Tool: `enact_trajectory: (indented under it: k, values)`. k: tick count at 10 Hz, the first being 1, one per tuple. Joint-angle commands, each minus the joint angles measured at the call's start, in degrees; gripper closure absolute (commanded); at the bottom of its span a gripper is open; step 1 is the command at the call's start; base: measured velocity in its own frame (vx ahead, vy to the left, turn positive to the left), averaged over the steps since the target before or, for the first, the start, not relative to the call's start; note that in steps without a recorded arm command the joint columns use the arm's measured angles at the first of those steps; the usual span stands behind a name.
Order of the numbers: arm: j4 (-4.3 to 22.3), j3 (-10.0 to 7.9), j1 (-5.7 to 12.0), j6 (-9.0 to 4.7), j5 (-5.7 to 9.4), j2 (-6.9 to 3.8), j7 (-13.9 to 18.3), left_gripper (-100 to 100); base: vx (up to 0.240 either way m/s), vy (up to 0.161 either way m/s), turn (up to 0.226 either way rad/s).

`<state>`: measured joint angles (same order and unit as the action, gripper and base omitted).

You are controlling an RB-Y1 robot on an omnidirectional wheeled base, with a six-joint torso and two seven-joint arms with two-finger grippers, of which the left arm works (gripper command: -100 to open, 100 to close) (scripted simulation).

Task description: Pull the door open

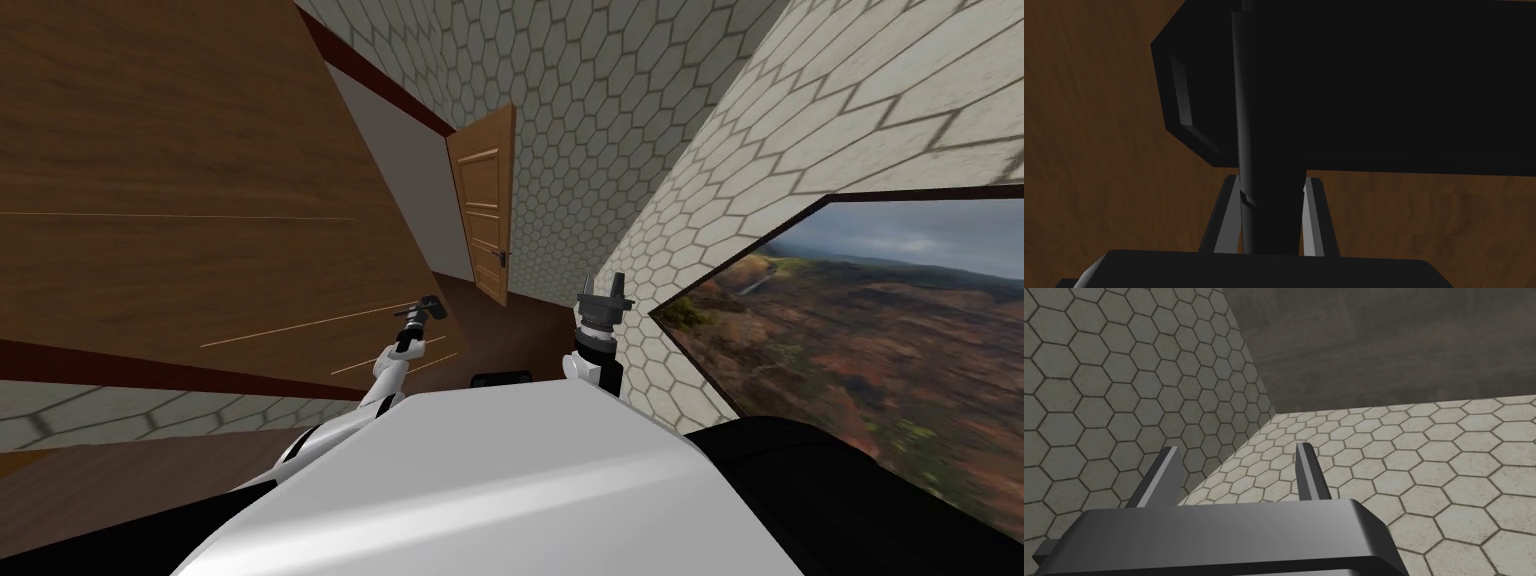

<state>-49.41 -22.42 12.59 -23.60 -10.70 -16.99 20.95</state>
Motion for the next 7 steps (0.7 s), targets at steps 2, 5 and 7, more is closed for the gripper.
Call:
enact_trajectory:
  k: [2, 5, 7]
  values:
    - [0.11, 1.38, -0.09, -0.50, -0.23, -0.52, 1.16, 100, -0.198, 0.026, -0.093]
    - [0.35, 3.11, -0.10, -1.12, -0.51, -1.26, 2.55, 100, -0.207, 0.045, -0.098]
    - [0.51, 4.23, -0.11, -1.53, -0.69, -1.74, 3.46, 100, -0.215, 0.029, -0.086]
